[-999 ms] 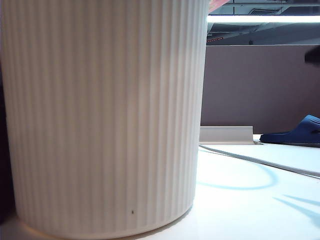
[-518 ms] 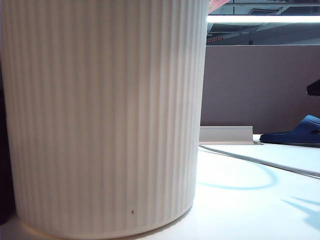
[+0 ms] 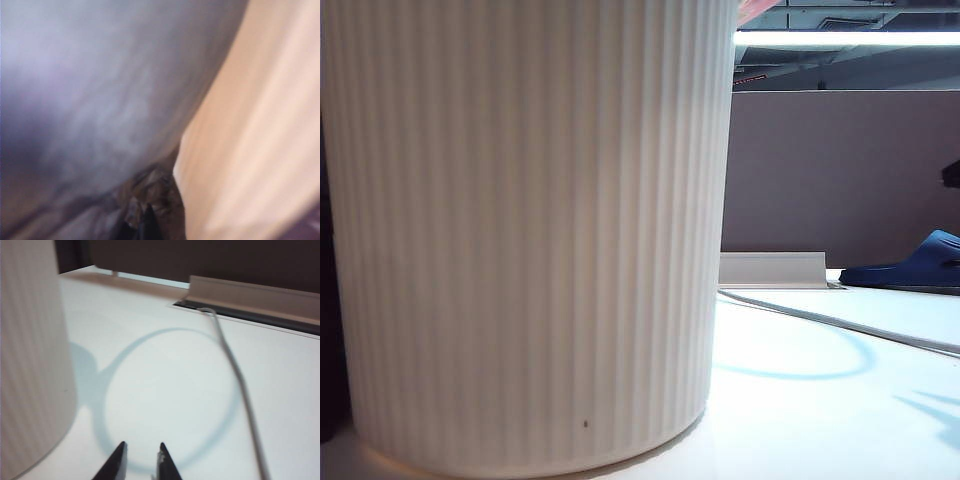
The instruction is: Open the ring lid of the trash can, pull out the black garbage bag inside, and place it on the table.
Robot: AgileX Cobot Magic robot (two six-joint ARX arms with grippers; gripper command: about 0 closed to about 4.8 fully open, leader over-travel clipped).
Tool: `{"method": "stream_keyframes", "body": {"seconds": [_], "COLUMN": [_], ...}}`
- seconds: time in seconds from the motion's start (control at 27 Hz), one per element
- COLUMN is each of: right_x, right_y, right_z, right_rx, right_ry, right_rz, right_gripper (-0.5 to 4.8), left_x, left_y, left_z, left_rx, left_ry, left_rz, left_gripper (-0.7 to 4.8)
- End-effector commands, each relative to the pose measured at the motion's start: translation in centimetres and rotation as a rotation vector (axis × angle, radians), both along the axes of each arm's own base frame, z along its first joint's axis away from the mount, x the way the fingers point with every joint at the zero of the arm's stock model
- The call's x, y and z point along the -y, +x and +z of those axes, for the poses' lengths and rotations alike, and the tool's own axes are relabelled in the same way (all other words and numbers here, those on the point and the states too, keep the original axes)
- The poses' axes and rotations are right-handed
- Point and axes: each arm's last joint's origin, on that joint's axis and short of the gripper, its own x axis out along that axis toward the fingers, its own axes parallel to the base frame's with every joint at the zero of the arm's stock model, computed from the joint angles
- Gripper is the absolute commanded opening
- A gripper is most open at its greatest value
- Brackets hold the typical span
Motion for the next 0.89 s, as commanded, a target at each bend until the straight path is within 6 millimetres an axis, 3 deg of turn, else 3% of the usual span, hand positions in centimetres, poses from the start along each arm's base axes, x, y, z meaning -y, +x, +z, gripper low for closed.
{"method": "stream_keyframes", "body": {"seconds": [0.04, 0.15, 0.52, 0.89], "right_x": [0.7, 1.6, 3.8, 4.0], "right_y": [0.4, 0.7, 1.2, 1.2], "right_z": [0.1, 0.1, 0.1, 0.1], "right_rx": [0.014, 0.015, 0.016, 0.016], "right_ry": [0.004, 0.004, 0.002, 0.002], "right_rz": [-0.081, -0.176, -0.411, -0.428], "right_gripper": [0.81, 0.81, 0.81, 0.81], "left_x": [-0.9, -1.5, -1.6, -1.6], "left_y": [0.3, 0.4, 0.4, 0.4], "left_z": [-0.1, -0.1, -0.1, -0.1], "left_rx": [-0.007, -0.007, -0.007, -0.007], "left_ry": [0.006, 0.006, 0.006, 0.005], "left_rz": [0.095, 0.166, 0.172, 0.172], "left_gripper": [-0.05, -0.05, -0.05, -0.05]}}
